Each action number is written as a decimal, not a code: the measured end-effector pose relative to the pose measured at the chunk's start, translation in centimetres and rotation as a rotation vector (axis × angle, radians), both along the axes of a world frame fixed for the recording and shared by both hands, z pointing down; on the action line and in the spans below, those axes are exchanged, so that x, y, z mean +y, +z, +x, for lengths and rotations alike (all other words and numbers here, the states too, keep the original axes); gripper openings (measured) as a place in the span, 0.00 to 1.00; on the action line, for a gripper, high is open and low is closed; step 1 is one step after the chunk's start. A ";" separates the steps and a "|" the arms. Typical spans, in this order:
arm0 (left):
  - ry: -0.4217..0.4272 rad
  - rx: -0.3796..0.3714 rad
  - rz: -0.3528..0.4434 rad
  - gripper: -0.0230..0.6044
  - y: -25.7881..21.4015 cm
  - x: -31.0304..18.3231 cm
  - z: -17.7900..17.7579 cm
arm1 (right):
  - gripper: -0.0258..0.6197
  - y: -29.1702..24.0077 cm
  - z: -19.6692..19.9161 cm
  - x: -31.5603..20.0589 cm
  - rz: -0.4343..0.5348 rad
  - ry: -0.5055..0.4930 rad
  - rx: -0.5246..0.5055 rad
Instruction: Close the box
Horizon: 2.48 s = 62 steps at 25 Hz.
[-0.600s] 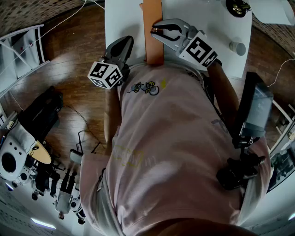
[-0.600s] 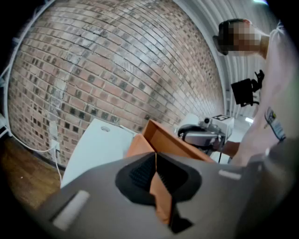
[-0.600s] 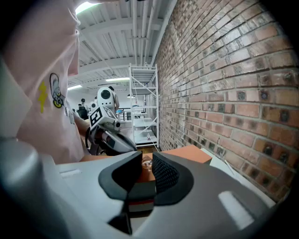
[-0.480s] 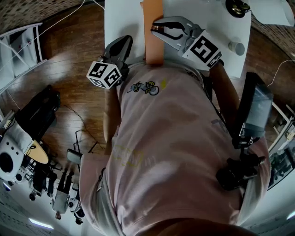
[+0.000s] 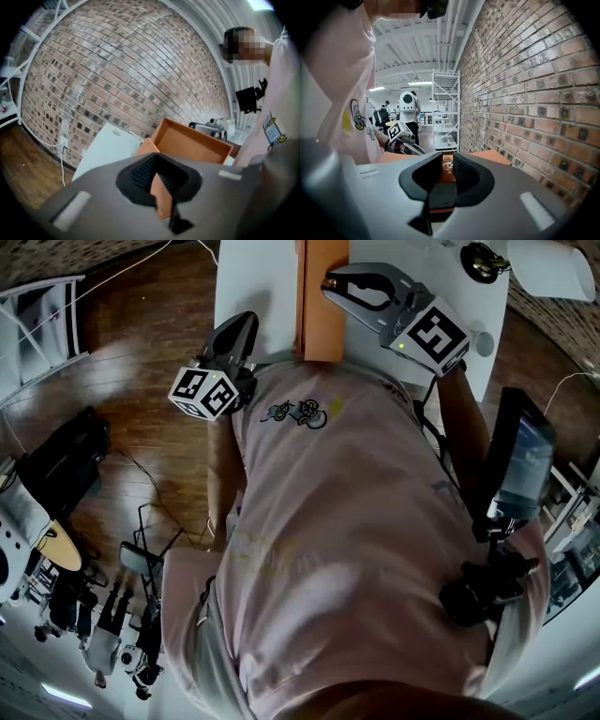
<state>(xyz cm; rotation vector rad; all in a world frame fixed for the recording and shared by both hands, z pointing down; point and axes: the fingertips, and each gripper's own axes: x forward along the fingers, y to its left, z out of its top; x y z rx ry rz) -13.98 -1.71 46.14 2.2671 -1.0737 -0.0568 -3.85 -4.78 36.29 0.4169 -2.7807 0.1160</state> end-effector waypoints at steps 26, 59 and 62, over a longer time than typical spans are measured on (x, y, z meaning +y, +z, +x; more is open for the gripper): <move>-0.051 0.039 0.000 0.04 1.2 1.1 -1.7 | 0.15 9.1 0.0 1.1 0.002 -0.037 0.160; 0.773 -0.343 0.028 0.36 -0.1 0.8 20.7 | 0.47 13.5 9.9 3.8 -0.480 0.271 -0.242; 0.783 -0.274 0.066 0.36 -1.1 1.8 23.0 | 0.47 13.8 11.9 5.1 -0.556 0.282 -0.339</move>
